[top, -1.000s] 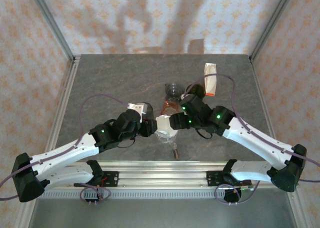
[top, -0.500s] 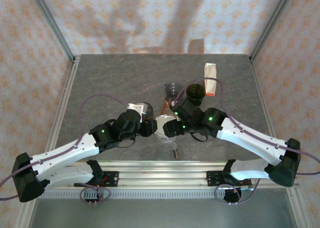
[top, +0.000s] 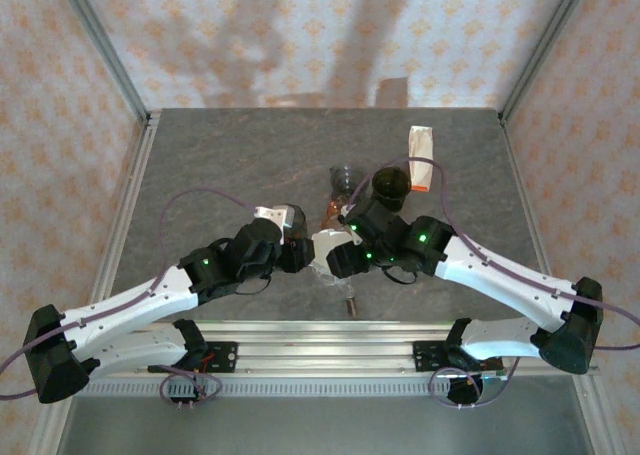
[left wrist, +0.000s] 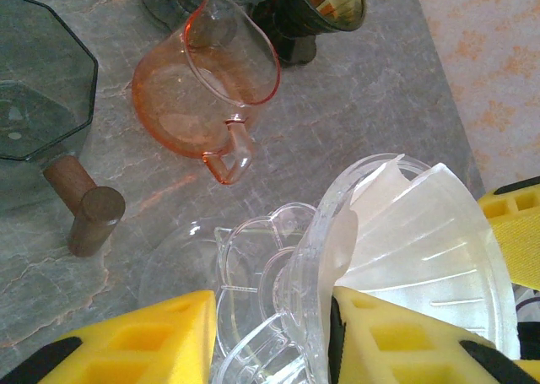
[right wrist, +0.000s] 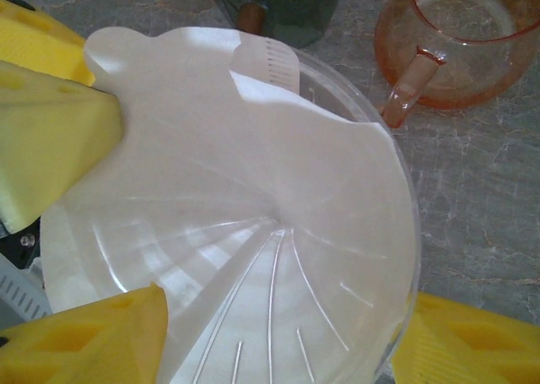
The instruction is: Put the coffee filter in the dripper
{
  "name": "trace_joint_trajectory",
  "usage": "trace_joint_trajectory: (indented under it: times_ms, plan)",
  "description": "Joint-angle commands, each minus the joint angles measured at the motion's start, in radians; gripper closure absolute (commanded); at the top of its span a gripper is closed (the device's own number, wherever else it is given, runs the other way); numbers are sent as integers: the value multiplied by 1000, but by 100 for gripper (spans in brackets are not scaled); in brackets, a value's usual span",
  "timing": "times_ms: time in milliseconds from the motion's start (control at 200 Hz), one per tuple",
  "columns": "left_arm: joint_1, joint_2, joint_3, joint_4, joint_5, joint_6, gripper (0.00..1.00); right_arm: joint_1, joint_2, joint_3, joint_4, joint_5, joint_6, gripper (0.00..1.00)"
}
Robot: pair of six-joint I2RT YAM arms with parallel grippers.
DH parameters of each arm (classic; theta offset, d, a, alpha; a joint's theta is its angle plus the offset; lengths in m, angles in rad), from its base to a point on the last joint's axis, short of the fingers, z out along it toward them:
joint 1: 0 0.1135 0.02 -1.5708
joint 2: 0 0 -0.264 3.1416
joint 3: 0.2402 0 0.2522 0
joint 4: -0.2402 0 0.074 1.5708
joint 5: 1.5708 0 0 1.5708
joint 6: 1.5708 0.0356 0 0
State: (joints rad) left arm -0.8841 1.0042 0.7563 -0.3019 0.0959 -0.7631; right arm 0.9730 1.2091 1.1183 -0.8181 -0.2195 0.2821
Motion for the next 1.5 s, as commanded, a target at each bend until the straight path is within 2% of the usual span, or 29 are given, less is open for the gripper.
trace_joint_trajectory:
  times_ms: [0, 320, 751, 1496]
  plan:
    - [-1, 9, -10, -6, -34, -14, 60, 5, -14, -15, -28, -6, -23, 33]
    - [-1, 1, -10, -3, -33, -10, 55, 6, -53, -15, -8, 77, 25, 23]
    - [-1, -16, -17, 7, -36, -12, 50, 6, -190, -47, 46, 260, 111, 22]
    - [-1, -66, -1, 4, -44, -13, 34, 6, -227, -63, 56, 305, 144, 22]
